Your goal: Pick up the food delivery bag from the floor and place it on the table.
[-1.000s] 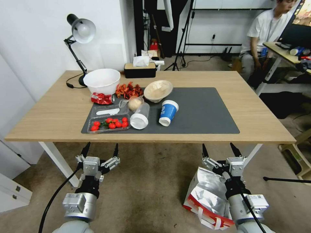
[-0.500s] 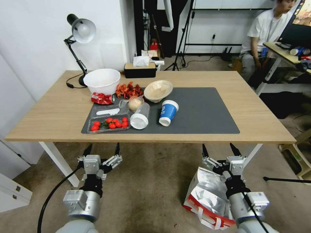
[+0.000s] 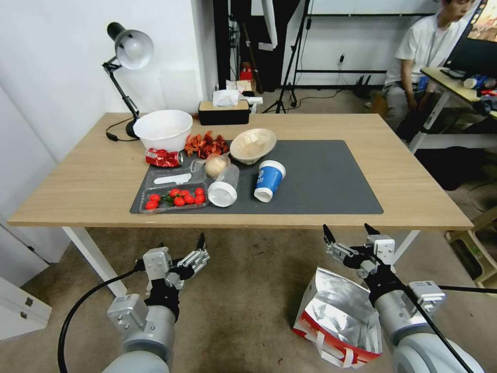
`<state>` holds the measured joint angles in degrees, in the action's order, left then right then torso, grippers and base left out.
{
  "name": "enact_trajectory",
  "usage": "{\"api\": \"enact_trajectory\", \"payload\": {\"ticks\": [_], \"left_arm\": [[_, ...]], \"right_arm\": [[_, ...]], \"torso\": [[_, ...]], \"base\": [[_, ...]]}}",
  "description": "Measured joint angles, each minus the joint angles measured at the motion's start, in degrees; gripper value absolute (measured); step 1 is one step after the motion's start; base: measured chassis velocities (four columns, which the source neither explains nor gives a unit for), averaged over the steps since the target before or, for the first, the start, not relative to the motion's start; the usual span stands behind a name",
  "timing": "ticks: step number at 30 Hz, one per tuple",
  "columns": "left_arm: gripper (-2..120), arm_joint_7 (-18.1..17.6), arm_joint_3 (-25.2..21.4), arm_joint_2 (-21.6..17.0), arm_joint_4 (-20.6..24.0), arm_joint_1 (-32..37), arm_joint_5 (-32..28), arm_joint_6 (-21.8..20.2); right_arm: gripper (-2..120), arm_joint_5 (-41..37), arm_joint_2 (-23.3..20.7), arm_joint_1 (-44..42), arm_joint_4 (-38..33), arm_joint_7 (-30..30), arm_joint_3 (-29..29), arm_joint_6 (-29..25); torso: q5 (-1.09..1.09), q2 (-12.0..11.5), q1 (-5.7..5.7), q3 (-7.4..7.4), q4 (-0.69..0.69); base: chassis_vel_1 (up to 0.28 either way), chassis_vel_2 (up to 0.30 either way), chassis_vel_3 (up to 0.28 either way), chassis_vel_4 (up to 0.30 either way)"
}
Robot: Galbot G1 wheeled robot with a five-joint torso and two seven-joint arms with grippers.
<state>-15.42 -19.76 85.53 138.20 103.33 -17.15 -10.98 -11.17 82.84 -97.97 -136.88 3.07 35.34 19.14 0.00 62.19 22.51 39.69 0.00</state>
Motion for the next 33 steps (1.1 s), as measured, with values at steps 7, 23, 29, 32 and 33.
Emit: {"api": "enact_trajectory", "payload": {"ticks": [7, 23, 29, 32, 33], "left_arm": [[100, 1.6, -0.2, 0.6, -1.4, 1.0, 0.1, 6.0], [100, 2.5, -1.0, 0.8, -0.9, 1.5, 0.9, 6.0], [100, 2.7, -1.1, 0.8, -0.9, 1.7, 1.0, 6.0], [100, 2.8, -1.1, 0.7, -0.9, 1.7, 1.0, 6.0], [100, 2.8, -1.1, 0.7, -0.9, 1.8, 1.0, 6.0]], "right_arm": [[100, 0.0, 0.0, -0.2, 0.0, -0.1, 0.0, -0.6], [100, 0.2, 0.1, -0.9, 0.0, -0.7, -0.1, -2.0], [100, 0.3, 0.4, -1.2, 0.2, -0.9, -0.3, -2.2], [100, 0.4, 0.6, -1.4, 0.3, -0.9, -0.4, -2.2], [100, 0.4, 0.6, -1.4, 0.4, -0.9, -0.4, -2.3]], "torso": [[0.00, -0.2, -0.13, -0.13, 0.00], [0.00, -4.8, -2.12, -2.63, 0.00], [0.00, -6.4, -2.85, -3.55, 0.00], [0.00, -7.2, -3.17, -4.01, -0.01], [0.01, -7.5, -3.31, -4.21, 0.00]], "base": [[0.000, 0.000, 0.000, 0.000], [0.000, 0.000, 0.000, 0.000], [0.000, 0.000, 0.000, 0.000], [0.000, 0.000, 0.000, 0.000], [0.000, 0.000, 0.000, 0.000]]}}
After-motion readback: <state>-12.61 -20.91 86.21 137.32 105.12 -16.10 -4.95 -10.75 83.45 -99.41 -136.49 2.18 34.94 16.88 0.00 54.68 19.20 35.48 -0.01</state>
